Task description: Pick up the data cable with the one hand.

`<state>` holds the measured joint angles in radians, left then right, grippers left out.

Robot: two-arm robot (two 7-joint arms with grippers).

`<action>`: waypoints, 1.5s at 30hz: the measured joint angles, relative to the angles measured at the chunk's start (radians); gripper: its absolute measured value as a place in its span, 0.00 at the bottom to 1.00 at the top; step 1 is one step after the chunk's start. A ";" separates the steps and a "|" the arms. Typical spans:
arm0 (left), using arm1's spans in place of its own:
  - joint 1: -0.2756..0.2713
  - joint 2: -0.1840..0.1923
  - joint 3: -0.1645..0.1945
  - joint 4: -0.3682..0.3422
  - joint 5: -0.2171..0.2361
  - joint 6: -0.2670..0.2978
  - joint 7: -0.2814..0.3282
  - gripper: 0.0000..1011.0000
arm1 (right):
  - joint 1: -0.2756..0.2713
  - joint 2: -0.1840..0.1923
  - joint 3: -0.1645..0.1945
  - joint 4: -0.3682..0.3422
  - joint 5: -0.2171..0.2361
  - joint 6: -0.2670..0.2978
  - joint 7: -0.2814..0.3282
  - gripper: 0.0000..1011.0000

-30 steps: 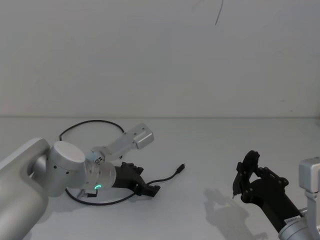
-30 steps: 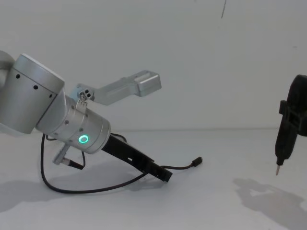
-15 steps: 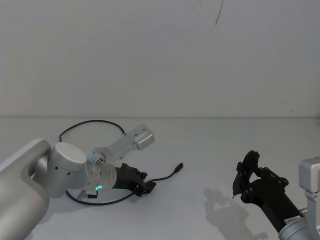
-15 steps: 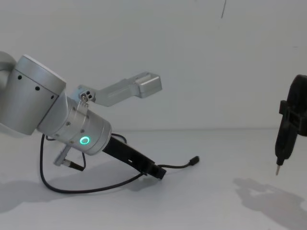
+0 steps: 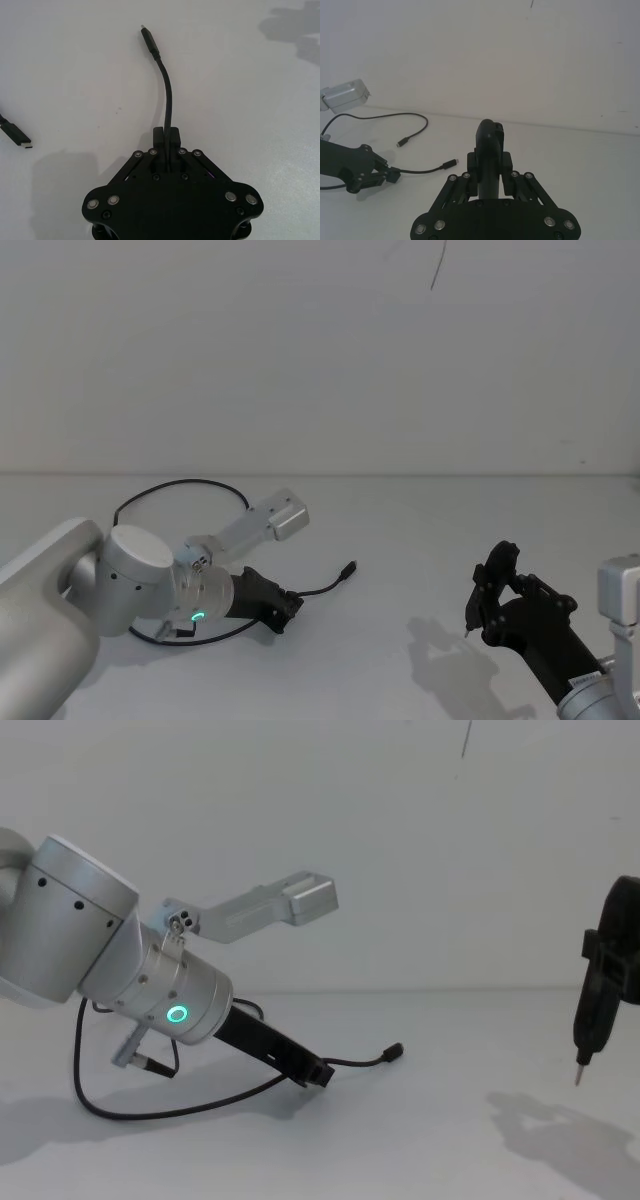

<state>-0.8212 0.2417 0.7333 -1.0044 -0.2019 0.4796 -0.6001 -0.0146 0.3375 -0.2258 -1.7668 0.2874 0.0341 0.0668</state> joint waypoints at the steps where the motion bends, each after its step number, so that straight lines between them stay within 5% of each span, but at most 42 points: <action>1: 0.000 0.000 0.000 0.000 0.000 0.000 0.000 0.05 | 0.000 0.000 0.000 0.000 0.000 0.000 0.000 0.26; 20: -0.023 0.014 0.051 -0.007 0.051 -0.032 -0.051 0.05 | 0.001 -0.005 0.004 0.000 0.003 -0.019 0.014 0.26; 35: -0.053 0.090 0.122 -0.057 0.104 -0.196 -0.214 0.05 | -0.007 -0.060 0.004 -0.041 0.047 -0.087 0.048 0.26; 45: -0.037 0.164 0.111 -0.128 0.078 -0.321 -0.282 0.05 | -0.026 -0.112 -0.020 -0.076 0.052 -0.126 0.049 0.26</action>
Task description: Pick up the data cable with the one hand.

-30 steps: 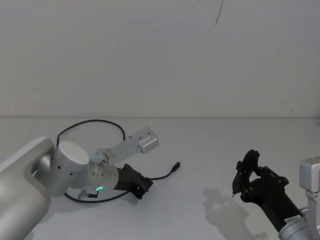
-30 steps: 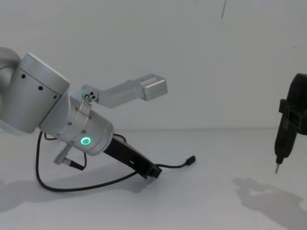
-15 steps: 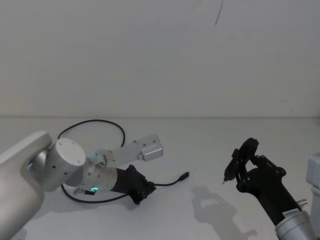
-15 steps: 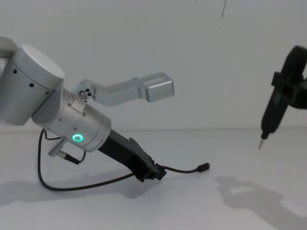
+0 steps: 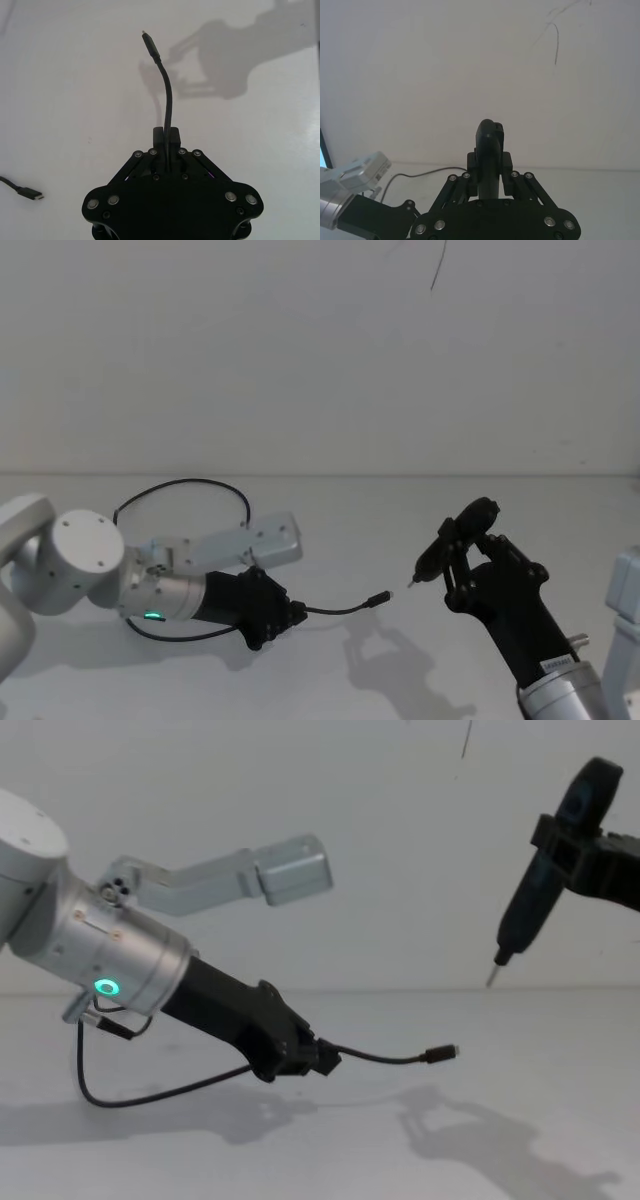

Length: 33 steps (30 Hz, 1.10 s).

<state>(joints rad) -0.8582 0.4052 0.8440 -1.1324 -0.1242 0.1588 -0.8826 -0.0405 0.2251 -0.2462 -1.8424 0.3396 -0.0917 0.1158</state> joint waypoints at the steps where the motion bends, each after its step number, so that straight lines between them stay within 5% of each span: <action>1: 0.006 0.012 -0.007 -0.013 -0.008 -0.017 -0.004 0.05 | -0.001 -0.002 -0.001 -0.001 0.000 -0.001 -0.001 0.26; 14: 0.053 0.091 -0.071 -0.101 -0.087 -0.133 -0.009 0.05 | -0.024 -0.047 -0.026 -0.033 -0.028 -0.023 -0.021 0.26; 33: 0.058 0.156 -0.094 -0.142 -0.163 -0.181 -0.080 0.05 | -0.046 -0.073 -0.034 -0.051 -0.052 -0.089 -0.006 0.26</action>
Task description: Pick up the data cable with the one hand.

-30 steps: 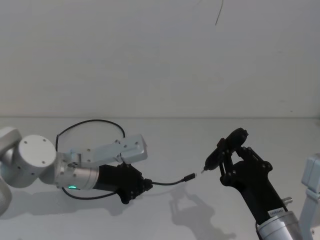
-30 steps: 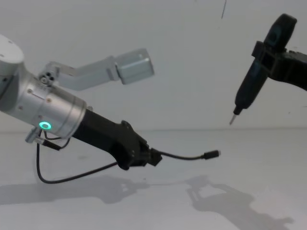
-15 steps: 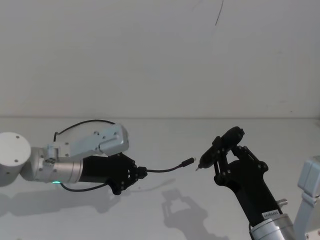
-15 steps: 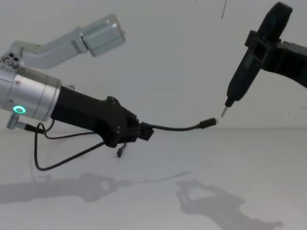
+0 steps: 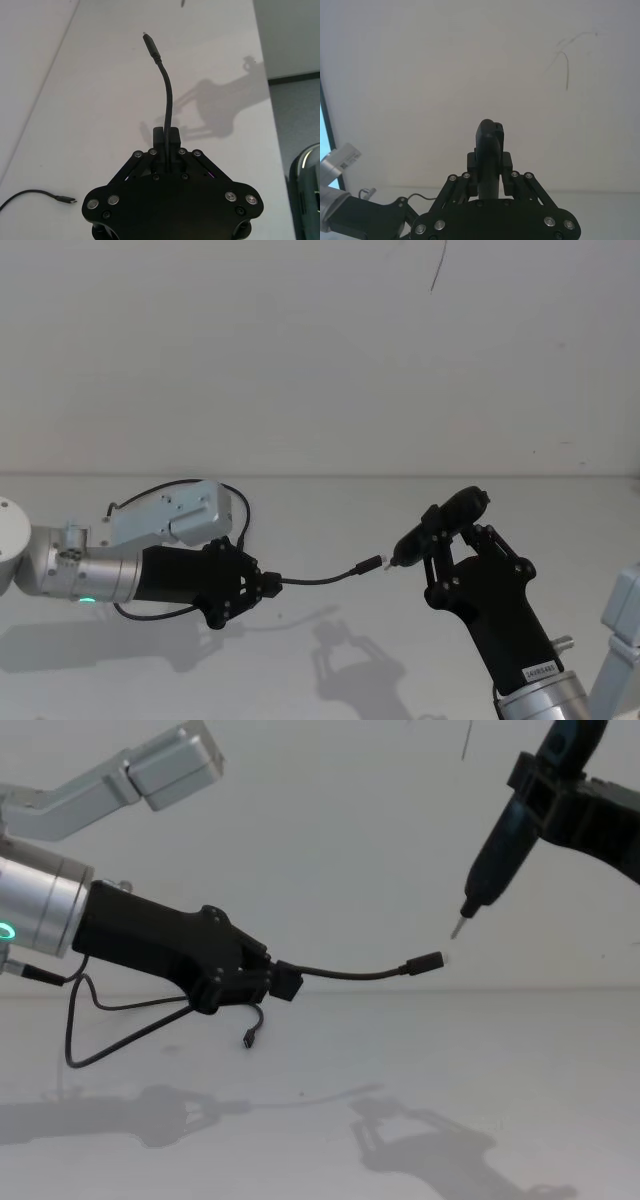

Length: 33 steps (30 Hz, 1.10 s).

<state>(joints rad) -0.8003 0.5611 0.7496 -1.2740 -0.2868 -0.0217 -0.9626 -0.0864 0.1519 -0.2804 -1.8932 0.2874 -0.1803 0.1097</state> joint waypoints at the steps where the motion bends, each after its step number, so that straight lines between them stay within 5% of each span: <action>1: 0.000 0.000 0.000 0.000 0.000 0.000 0.000 0.05 | 0.000 0.000 0.000 0.000 0.000 -0.004 0.003 0.26; 17: 0.009 0.039 0.018 -0.030 -0.039 0.011 -0.061 0.05 | 0.001 -0.009 -0.008 0.012 0.022 -0.058 0.066 0.26; 33: 0.014 0.051 0.024 -0.039 -0.050 0.017 -0.078 0.05 | -0.003 -0.049 0.005 0.033 -0.016 -0.037 0.016 0.26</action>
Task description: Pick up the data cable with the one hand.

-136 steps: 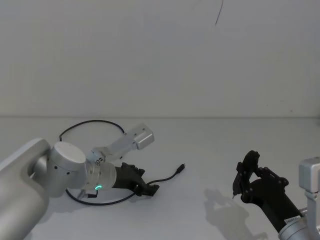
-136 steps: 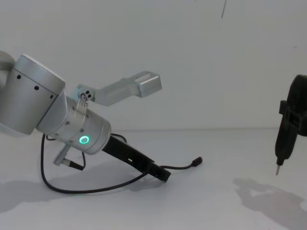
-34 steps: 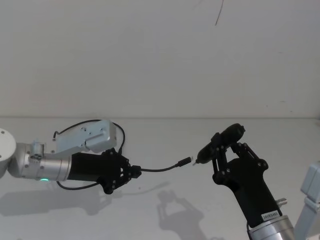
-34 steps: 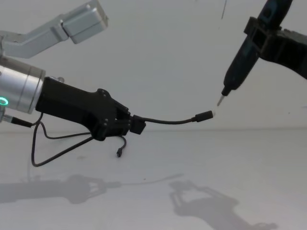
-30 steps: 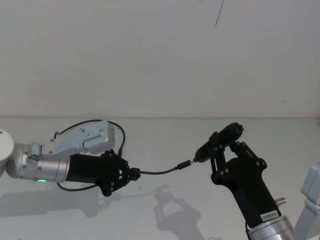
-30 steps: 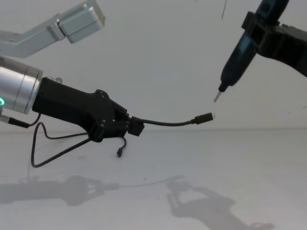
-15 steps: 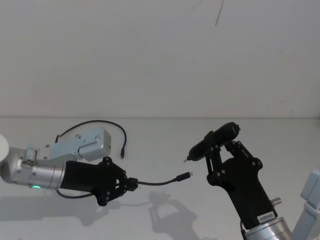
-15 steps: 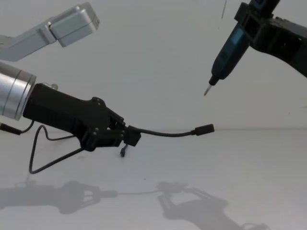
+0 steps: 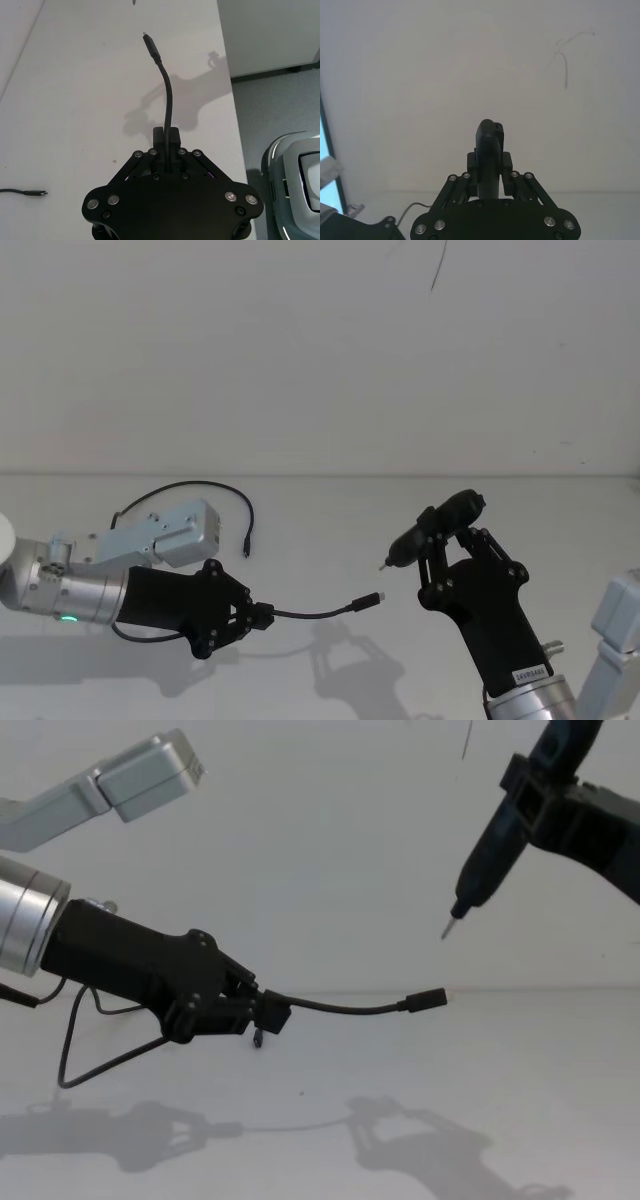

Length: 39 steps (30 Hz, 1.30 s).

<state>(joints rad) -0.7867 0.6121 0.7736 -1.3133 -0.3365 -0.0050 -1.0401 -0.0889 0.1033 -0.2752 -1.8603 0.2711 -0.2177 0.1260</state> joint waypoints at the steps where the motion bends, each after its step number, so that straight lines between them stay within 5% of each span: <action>1: 0.000 0.000 0.000 0.000 0.000 0.000 0.000 0.05 | 0.000 -0.003 0.001 0.001 -0.008 0.011 -0.008 0.26; 21: 0.002 0.003 0.002 -0.003 -0.003 0.002 -0.005 0.05 | -0.002 -0.023 0.019 -0.004 -0.065 0.139 -0.066 0.26; 39: 0.002 0.004 0.002 -0.003 -0.004 0.002 -0.006 0.05 | -0.016 -0.037 0.041 -0.016 -0.057 0.173 -0.062 0.26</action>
<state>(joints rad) -0.7852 0.6161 0.7757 -1.3167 -0.3402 -0.0029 -1.0458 -0.1047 0.0658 -0.2345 -1.8765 0.2142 -0.0444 0.0637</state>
